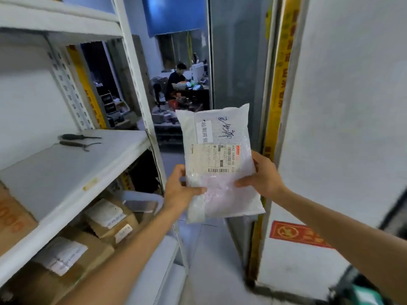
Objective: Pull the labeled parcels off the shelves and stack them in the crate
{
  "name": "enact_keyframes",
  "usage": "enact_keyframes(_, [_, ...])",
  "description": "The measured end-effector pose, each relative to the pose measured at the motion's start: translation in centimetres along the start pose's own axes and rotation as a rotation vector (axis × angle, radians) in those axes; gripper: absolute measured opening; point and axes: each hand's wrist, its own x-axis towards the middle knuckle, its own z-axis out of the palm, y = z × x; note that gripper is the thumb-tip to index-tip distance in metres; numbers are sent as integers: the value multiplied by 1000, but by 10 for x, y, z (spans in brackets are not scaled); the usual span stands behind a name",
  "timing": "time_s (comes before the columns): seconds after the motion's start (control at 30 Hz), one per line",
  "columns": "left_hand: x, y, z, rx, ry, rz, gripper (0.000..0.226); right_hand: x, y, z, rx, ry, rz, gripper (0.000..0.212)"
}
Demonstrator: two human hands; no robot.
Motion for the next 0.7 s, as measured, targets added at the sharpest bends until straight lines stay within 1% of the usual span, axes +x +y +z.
enact_keyframes(0.17, [-21,-5,58,9,-261,37,55,-71,30,-47,-48,236,172,74])
enact_keyframes(0.37, [-67,2,156,-52,-571,87,57,-167,67,-113,-104,488,341,74])
enact_keyframes(0.57, [-118,31,274,-53,-889,171,55,-265,88,-184,-167,784,478,73])
enact_keyframes(0.6, [-131,39,301,-65,-959,196,55,-284,91,-201,-190,853,501,73])
enact_keyframes(0.7, [-152,55,347,-101,-1065,216,57,-314,101,-229,-195,951,531,66])
